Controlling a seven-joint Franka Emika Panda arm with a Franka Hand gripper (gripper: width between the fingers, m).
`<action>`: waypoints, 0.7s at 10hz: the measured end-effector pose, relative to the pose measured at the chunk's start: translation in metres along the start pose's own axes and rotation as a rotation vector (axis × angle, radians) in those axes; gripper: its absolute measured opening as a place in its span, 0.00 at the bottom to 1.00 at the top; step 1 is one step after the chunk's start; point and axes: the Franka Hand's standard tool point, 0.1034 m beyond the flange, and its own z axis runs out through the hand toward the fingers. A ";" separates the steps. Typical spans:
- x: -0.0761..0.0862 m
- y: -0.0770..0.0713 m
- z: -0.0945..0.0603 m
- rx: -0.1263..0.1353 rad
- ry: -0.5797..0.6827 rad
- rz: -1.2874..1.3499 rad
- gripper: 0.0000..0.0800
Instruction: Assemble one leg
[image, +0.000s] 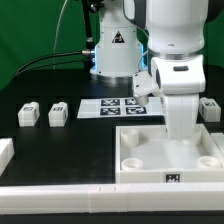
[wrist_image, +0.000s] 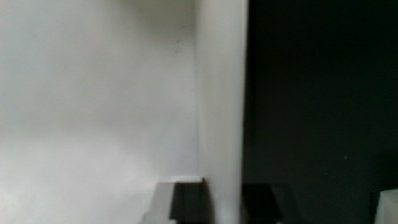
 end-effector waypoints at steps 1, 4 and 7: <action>0.002 0.002 0.000 0.001 0.001 -0.003 0.09; 0.003 0.005 -0.002 0.011 -0.002 0.002 0.09; 0.003 0.004 -0.001 0.012 -0.002 0.026 0.09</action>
Offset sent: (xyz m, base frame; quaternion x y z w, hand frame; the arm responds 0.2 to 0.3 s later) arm 0.0123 0.0253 0.0051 0.0000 0.0226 -0.0293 0.9993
